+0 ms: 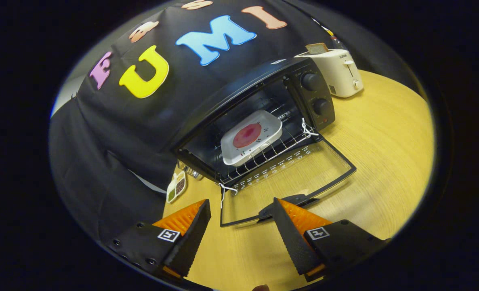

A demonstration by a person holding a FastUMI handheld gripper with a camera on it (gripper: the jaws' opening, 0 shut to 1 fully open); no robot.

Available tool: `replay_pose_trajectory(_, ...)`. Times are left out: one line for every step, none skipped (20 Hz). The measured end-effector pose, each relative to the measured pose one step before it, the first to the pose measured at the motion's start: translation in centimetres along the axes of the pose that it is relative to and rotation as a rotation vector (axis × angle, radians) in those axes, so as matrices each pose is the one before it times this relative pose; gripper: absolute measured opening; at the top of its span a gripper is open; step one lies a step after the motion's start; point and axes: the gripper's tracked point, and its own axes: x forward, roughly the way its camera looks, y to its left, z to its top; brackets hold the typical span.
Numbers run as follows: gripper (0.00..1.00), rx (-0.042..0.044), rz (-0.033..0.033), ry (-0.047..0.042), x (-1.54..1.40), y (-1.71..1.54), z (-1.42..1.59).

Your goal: Open the toaster oven, put the food inside, and close the toaster oven door.

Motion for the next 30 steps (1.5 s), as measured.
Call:
replay_pose_trajectory(0.98,-0.03732,-0.01128,0.0108,-0.163,-0.47,-0.471)
replay_pose_trajectory(0.98,-0.03875,-0.01277,0.00971,-0.077,-0.462,-0.477)
replay_pose_trajectory(0.98,-0.02842,-0.01339,0.00792,-0.001,-0.474,-0.31)
replay_pose_trajectory(0.98,-0.02608,-0.01274,0.00993,0.111,-0.411,-0.449)
replay_pose_trajectory(0.98,-0.02495,-0.01516,0.01408,0.075,-0.451,-0.486)
replay_pose_trajectory(0.98,-0.02336,-0.01569,0.01461,0.02,-0.488,-0.497)
replay_pose_trajectory(0.98,-0.02723,-0.01171,0.01269,0.114,-0.324,-0.494)
replay_pose_trajectory(0.98,-0.02179,-0.01264,0.01288,0.134,-0.356,-0.387)
replay_pose_trajectory(0.98,-0.02064,-0.01746,0.02005,0.213,-0.426,-0.58)
replay_pose_trajectory(0.98,-0.01748,-0.01242,0.02076,0.237,-0.273,-0.507)
replay_pose_trajectory(0.98,-0.01806,-0.01597,0.02254,0.222,-0.292,-0.539)
replay_pose_trajectory(0.98,-0.01957,-0.01251,0.02009,0.27,-0.23,-0.441)
replay_pose_trajectory(0.98,-0.02658,-0.01723,0.02302,0.323,-0.23,-0.56)
replay_pose_trajectory(0.98,-0.02228,-0.01594,0.01609,0.213,-0.24,-0.326)
replay_pose_trajectory(0.98,-0.02638,-0.01619,0.01323,0.381,-0.2,-0.293)
replay_pose_trajectory(0.98,-0.01748,-0.01557,0.00965,0.3,-0.25,-0.174)
replay_pose_trajectory(0.98,-0.01263,-0.013,0.00752,0.337,-0.144,-0.104)
replay_pose_trajectory(0.98,-0.0069,-0.01083,0.00804,0.363,-0.128,-0.165)
replay_pose_trajectory(0.98,-0.0005,-0.01153,0.00817,0.306,-0.17,-0.199)
replay_pose_trajectory(0.99,-0.00038,-0.01344,-0.022,0.077,-0.173,0.503)
replay_pose_trajectory(0.99,-0.00261,-0.01044,-0.00303,0.365,-0.189,0.141)
replay_pose_trajectory(0.99,-0.0007,-0.01187,-0.00275,0.09,-0.17,0.173)
replay_pose_trajectory(0.98,-0.0004,-0.00849,-0.00732,0.285,-0.171,0.251)
replay_pose_trajectory(0.98,0.00536,-0.00819,-0.00413,0.164,-0.15,0.25)
replay_pose_trajectory(0.97,0.00939,-0.00688,-0.00443,0.252,-0.143,0.225)
replay_pose_trajectory(0.97,0.00411,-0.0049,0.00331,-0.014,0.099,-0.024)
replay_pose_trajectory(0.96,-0.01191,-0.00662,-0.00182,0.06,-0.047,-0.012)
replay_pose_trajectory(0.96,-0.01082,-0.00777,-0.0094,-0.058,-0.048,0.08)
replay_pose_trajectory(0.96,-0.00121,-0.00463,-0.0028,0.077,0.038,-0.092)
replay_pose_trajectory(0.96,0.00208,-0.00381,-0.00295,-0.105,0.004,0.072)
